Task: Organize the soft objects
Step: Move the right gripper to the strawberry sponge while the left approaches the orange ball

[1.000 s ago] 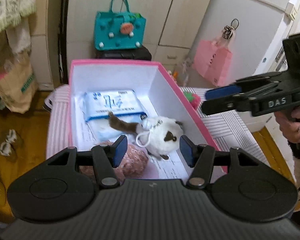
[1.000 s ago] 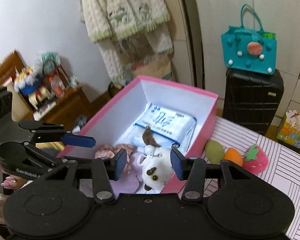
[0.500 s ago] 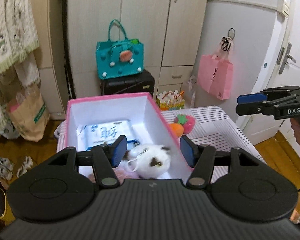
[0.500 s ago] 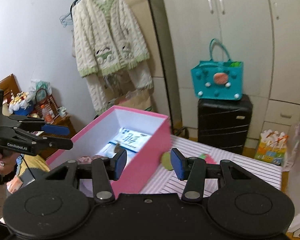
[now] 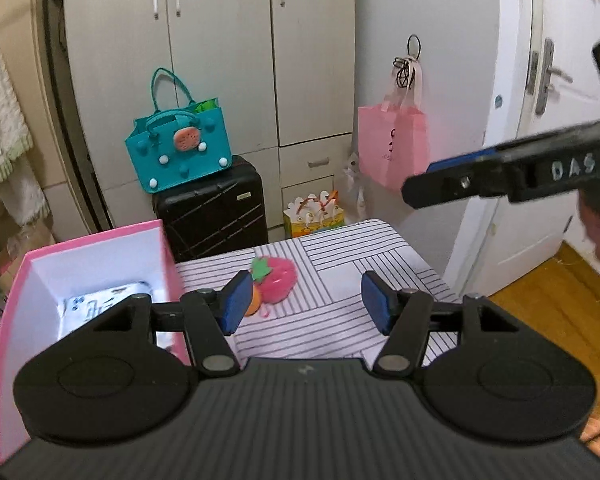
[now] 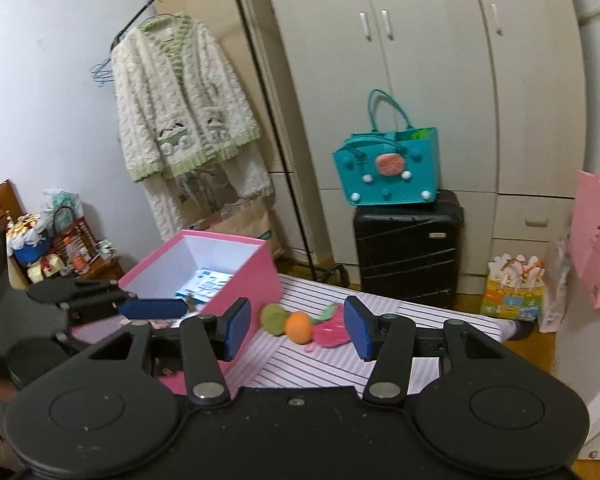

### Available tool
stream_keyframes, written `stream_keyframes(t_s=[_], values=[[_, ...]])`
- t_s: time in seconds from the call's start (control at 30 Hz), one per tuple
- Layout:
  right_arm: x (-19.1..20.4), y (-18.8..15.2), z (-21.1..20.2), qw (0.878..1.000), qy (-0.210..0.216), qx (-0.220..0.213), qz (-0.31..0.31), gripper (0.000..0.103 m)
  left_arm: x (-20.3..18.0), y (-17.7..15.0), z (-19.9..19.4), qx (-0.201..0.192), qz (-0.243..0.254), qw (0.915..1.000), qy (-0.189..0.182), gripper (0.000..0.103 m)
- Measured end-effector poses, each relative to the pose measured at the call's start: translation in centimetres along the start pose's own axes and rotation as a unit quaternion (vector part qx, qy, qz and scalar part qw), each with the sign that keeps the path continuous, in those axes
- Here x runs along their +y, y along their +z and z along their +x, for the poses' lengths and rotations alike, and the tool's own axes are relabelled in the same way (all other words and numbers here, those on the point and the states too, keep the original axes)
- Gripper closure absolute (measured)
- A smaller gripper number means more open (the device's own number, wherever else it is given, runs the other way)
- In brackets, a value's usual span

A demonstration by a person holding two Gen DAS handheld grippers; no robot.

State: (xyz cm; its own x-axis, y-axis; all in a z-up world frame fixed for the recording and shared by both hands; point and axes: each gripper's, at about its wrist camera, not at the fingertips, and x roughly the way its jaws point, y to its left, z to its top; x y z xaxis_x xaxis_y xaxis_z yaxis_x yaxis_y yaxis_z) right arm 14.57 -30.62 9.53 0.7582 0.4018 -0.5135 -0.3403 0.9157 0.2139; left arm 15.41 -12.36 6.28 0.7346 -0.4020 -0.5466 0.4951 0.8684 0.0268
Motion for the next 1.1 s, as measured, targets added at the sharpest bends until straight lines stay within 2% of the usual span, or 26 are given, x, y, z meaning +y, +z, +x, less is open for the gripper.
stream_keyframes(t_s=[0.23, 0.4, 0.57, 0.67, 0.8, 1.1], values=[[-3.5, -0.3, 1.2, 0.999, 0.000, 0.014, 0.035, 0.046, -2.8, 0.0, 5.4, 0.015, -0.020, 0.9989, 0.039, 0.043], [-6.4, -0.7, 4.3, 0.997, 0.020, 0.033, 0.069, 0.046, -3.1, -0.6, 9.1, 0.022, -0.037, 0.9948, 0.092, 0.043], [-8.0, -1.2, 8.4, 0.995, 0.030, 0.051, 0.084, 0.046, -1.7, -0.6, 12.6, 0.041, -0.065, 0.9899, 0.120, 0.043], [-8.9, -1.4, 10.8, 0.992, 0.050, 0.061, 0.096, 0.046, -1.3, -1.3, 13.8, 0.034, -0.080, 0.9863, 0.140, 0.043], [-9.1, -1.8, 13.7, 0.991, 0.065, 0.074, 0.094, 0.046, -0.8, -2.5, 14.3, 0.018, -0.111, 0.9846, 0.134, 0.045], [-9.3, -2.7, 19.1, 0.987, 0.095, 0.103, 0.084, 0.045, -0.7, -4.5, 15.2, -0.029, -0.149, 0.9751, 0.162, 0.047]])
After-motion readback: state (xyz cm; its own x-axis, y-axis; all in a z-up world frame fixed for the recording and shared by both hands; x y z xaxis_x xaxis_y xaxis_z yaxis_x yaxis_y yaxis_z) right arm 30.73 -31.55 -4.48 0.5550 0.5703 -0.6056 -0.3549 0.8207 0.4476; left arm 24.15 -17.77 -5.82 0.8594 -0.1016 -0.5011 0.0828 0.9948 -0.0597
